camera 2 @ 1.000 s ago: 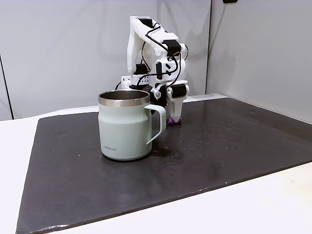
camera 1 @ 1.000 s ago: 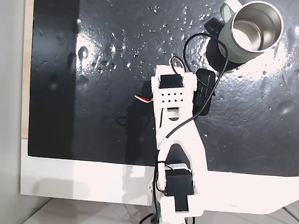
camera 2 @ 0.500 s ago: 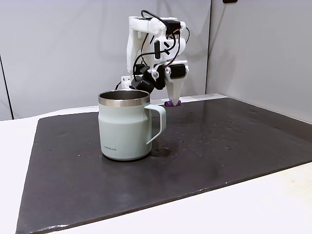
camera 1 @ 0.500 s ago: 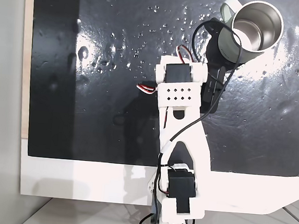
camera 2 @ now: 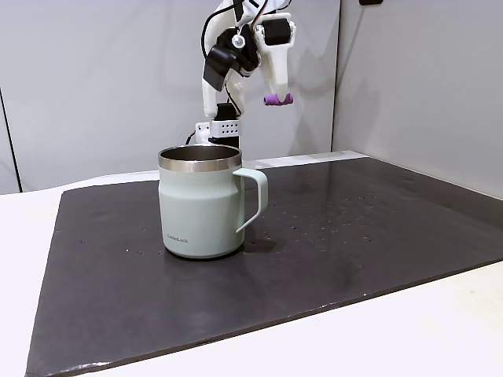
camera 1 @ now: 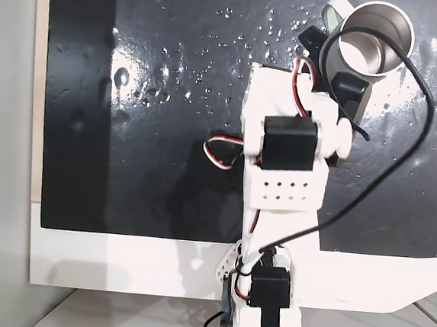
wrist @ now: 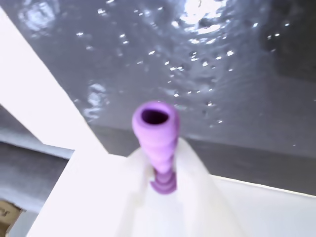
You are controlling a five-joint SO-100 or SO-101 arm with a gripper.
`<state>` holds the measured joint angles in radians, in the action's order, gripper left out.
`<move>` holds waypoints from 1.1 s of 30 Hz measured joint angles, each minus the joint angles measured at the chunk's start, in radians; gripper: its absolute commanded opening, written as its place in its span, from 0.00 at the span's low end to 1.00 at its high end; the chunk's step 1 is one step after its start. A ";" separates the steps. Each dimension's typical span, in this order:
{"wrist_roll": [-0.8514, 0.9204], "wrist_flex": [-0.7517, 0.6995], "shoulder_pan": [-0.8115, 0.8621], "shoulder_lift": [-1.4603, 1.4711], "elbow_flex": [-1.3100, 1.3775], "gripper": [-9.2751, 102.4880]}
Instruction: Grasp a pengrip and put it in the cup.
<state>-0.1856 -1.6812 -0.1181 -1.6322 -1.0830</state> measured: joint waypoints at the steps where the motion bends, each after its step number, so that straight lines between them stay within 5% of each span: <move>1: 0.000 0.000 0.002 -0.014 0.003 0.09; 10: 0.015 0.000 0.043 -0.094 0.037 0.09; 22: 0.178 0.002 0.367 0.017 0.238 0.09; 33: 0.181 0.187 0.416 0.224 0.334 0.09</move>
<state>-0.0046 -1.4941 0.2976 -1.4082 -0.7486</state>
